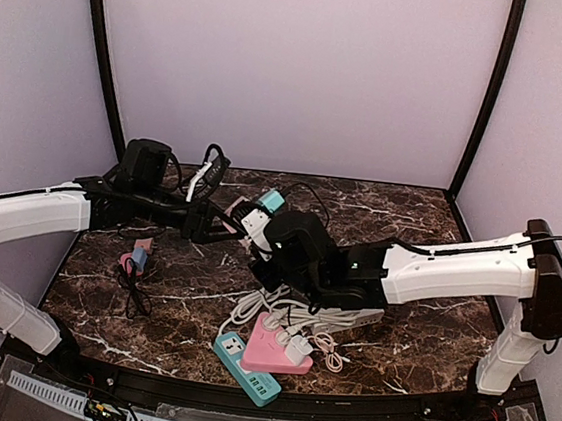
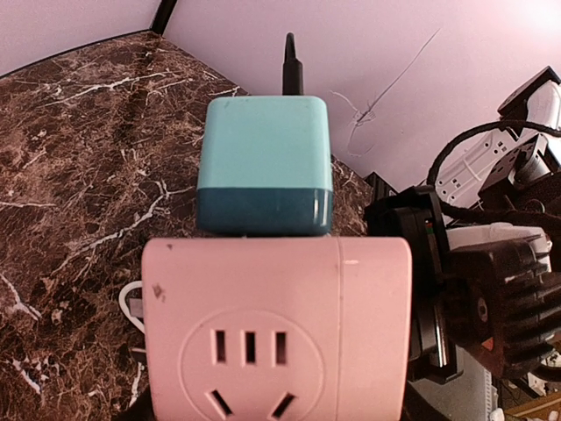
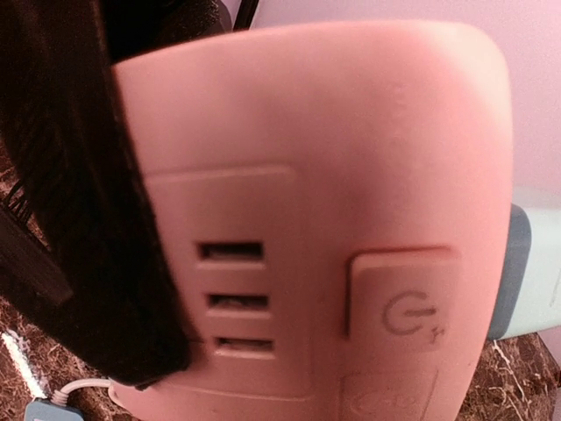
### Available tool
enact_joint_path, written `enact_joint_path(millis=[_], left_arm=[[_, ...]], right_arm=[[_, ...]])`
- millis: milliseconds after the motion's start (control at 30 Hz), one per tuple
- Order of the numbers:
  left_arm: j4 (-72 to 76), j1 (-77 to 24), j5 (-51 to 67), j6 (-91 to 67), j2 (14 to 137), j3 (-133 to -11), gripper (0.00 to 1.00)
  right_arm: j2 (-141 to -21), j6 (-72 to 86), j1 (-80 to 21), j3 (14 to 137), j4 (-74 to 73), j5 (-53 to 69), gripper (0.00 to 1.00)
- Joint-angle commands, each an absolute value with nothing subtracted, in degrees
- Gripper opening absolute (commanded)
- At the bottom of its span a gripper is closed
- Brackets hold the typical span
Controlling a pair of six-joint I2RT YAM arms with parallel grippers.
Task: Pull the plug off the socket
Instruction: Remove the plug from the socket.
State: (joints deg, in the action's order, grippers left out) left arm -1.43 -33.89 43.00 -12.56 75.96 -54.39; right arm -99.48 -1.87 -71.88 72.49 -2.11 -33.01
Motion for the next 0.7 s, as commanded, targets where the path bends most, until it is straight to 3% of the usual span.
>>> enact_joint_path(millis=[0,433,667], left_arm=[[-1.1,-32.8,43.7,-10.0,73.6,-56.2,0.01],[-1.1,-31.6,43.7,-10.2,73.4,-56.3,0.01],[-0.6,-31.6,43.5,-10.4,73.4,-55.9,0.01]], right_arm=[[-97.2,-6.7,-72.9,70.2,-0.3,-31.3,0.00],[-97.0,-10.0,-74.5,68.6,2.5,-31.2,0.00],[-96.8,-4.1,-74.4,69.9,1.1,-35.0,0.00]])
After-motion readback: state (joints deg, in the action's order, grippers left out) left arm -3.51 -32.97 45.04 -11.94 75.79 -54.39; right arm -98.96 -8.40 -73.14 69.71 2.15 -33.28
